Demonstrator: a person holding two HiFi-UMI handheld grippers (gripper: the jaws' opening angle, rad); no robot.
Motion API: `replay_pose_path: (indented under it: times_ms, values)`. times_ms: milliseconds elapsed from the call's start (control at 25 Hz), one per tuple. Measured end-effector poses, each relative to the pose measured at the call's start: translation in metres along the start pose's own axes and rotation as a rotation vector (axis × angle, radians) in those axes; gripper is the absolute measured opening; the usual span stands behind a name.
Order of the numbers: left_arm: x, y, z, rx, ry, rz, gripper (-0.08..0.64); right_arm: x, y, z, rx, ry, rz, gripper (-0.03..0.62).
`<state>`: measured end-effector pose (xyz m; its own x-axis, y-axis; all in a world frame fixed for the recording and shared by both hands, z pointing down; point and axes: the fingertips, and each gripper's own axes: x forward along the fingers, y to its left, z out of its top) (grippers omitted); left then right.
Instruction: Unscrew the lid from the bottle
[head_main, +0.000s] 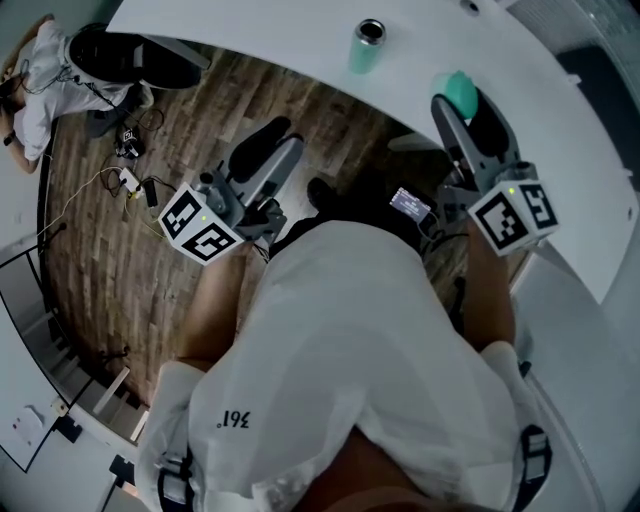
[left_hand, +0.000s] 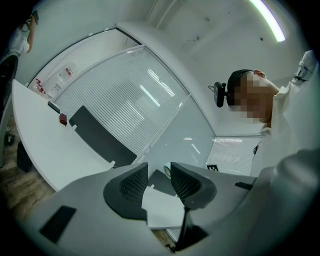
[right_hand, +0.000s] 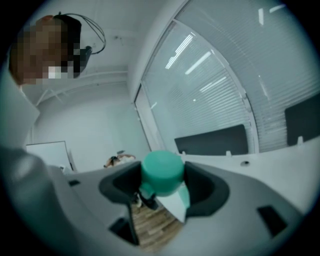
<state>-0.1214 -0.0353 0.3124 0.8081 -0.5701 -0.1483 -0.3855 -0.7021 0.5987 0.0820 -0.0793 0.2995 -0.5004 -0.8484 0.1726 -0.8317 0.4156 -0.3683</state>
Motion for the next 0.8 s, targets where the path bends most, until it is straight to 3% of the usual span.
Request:
replay_pose_path:
  times_ms: [240, 600, 800]
  values:
    - [-0.001, -0.002, -0.015, 0.006, 0.003, -0.001, 0.158, -0.010, -0.011, -0.009, 0.005, -0.015, -0.007, 0.285]
    - [-0.001, -0.009, -0.014, 0.010, -0.033, 0.042, 0.158, 0.000, -0.003, -0.003, -0.009, 0.000, 0.071, 0.285]
    - [0.024, -0.033, -0.036, 0.000, -0.061, 0.061, 0.158, -0.023, -0.022, -0.001, -0.017, 0.022, 0.107, 0.285]
